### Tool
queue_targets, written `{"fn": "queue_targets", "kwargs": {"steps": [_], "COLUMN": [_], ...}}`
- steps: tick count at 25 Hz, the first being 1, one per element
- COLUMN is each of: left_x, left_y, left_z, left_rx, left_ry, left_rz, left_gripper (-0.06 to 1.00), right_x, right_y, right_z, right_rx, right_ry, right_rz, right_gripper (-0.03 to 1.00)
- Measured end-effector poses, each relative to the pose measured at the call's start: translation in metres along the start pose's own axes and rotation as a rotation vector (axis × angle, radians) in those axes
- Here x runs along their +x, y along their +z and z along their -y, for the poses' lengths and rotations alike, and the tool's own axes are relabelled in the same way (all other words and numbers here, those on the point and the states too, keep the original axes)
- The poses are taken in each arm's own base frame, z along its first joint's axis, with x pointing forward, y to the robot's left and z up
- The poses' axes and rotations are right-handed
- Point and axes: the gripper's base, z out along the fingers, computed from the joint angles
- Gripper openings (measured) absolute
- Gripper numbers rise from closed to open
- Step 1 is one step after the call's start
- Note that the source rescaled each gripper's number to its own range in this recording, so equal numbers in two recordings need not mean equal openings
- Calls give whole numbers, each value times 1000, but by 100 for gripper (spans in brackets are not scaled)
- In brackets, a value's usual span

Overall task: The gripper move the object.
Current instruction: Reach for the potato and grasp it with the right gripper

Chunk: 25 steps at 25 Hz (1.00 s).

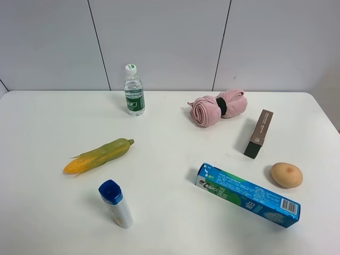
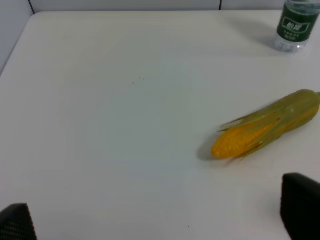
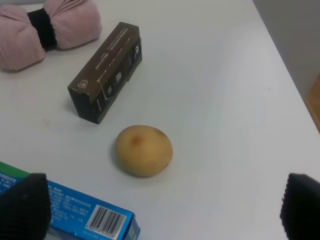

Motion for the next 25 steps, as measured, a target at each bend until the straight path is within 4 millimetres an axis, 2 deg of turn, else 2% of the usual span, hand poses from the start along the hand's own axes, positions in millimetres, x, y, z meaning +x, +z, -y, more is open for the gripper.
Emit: {"fn": "queue_targets", "kwargs": {"steps": [1, 25], "left_x": [0, 0], "left_y": [0, 0], "left_z": [0, 0], "left_rx": [0, 0], "left_ry": [0, 0], "left_rz": [0, 0], "left_gripper": [100, 100], "right_x": [0, 0], "right_y": [0, 0], "right_z": [0, 0], "right_rx": [0, 3], "right_ry": [0, -2], "right_rz": [0, 0], "right_gripper": [91, 91]}}
